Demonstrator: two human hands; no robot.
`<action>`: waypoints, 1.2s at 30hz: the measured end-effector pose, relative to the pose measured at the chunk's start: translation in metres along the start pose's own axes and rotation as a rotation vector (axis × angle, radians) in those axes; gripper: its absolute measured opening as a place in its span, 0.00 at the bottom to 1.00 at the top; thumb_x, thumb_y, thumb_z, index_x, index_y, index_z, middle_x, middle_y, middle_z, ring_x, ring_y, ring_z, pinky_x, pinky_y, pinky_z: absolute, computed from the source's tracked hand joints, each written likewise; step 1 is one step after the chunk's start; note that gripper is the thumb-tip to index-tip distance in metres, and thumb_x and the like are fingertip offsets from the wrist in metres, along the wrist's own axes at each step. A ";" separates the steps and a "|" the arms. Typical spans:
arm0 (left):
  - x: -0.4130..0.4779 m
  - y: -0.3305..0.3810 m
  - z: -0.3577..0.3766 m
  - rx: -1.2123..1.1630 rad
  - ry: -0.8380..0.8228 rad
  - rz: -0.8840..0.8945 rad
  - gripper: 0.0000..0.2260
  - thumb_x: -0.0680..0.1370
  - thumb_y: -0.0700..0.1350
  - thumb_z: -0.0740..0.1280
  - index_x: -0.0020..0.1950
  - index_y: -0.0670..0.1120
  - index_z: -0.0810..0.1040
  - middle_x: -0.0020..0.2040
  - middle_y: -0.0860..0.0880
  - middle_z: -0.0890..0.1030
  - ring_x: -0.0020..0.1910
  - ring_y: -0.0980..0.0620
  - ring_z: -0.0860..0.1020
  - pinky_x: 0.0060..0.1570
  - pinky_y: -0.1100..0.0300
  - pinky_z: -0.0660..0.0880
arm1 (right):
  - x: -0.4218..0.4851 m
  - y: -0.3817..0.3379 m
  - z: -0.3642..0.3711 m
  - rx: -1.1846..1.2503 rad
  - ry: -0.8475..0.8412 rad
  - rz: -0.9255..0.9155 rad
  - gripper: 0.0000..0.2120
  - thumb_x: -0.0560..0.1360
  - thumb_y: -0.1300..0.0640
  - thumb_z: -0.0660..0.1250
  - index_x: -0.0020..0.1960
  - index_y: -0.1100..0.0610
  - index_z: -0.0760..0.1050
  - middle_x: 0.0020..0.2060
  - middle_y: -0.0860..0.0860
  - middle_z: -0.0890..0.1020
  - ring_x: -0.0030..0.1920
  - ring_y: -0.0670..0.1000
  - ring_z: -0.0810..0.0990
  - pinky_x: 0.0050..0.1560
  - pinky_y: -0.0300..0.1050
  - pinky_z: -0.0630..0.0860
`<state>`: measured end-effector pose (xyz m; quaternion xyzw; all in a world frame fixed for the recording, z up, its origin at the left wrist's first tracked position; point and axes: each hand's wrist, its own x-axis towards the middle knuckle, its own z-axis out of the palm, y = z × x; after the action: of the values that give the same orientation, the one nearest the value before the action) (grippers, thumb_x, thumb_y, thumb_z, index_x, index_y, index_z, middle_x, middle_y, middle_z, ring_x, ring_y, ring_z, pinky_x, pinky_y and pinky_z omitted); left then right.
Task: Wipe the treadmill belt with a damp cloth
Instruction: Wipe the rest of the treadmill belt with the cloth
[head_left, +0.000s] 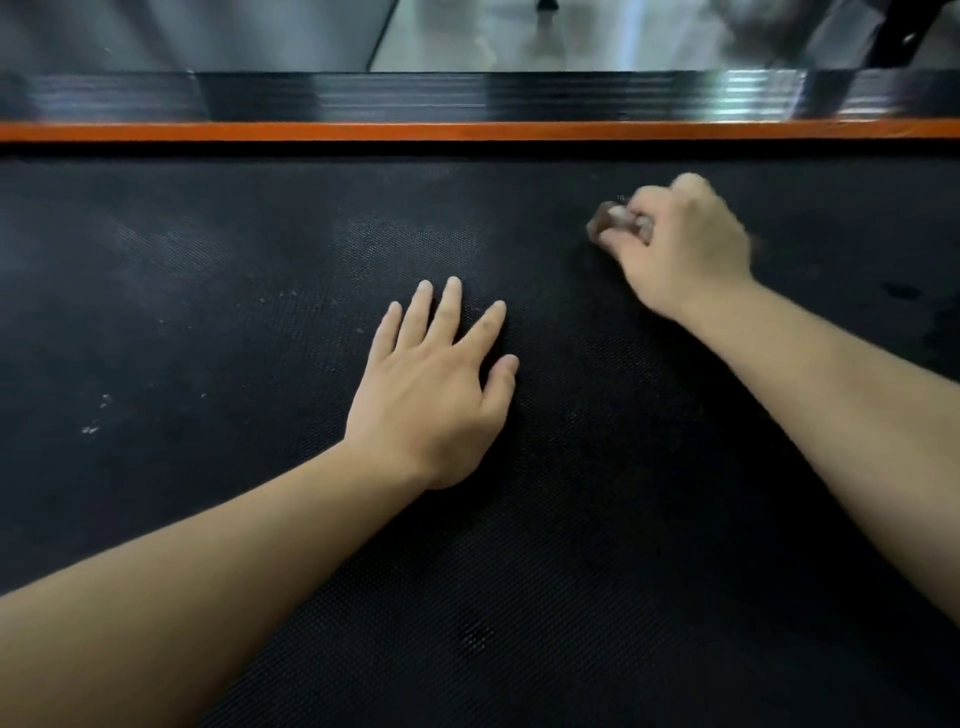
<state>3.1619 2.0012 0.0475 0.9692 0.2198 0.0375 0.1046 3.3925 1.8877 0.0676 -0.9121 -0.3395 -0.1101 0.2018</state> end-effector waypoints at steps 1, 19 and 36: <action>0.000 0.000 -0.001 0.000 -0.004 -0.005 0.27 0.84 0.62 0.47 0.83 0.60 0.51 0.84 0.49 0.46 0.82 0.49 0.40 0.80 0.50 0.37 | -0.002 -0.009 0.005 0.032 -0.026 -0.092 0.15 0.75 0.43 0.70 0.52 0.54 0.79 0.47 0.56 0.73 0.48 0.60 0.76 0.46 0.50 0.72; 0.001 0.000 0.001 0.005 0.004 -0.007 0.29 0.81 0.63 0.44 0.82 0.60 0.51 0.84 0.50 0.47 0.82 0.50 0.40 0.80 0.49 0.39 | 0.092 0.008 0.014 -0.003 0.025 0.293 0.18 0.75 0.42 0.69 0.56 0.54 0.79 0.55 0.56 0.81 0.56 0.59 0.79 0.54 0.49 0.75; 0.000 0.002 -0.001 0.012 -0.015 -0.025 0.27 0.83 0.62 0.47 0.82 0.60 0.53 0.84 0.49 0.47 0.82 0.50 0.41 0.80 0.50 0.39 | 0.000 0.044 -0.022 0.020 -0.049 -0.020 0.15 0.73 0.41 0.71 0.47 0.53 0.81 0.41 0.56 0.77 0.43 0.60 0.77 0.42 0.47 0.70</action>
<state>3.1633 1.9994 0.0489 0.9673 0.2311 0.0276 0.1011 3.4202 1.8470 0.0743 -0.9091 -0.3543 -0.0866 0.2013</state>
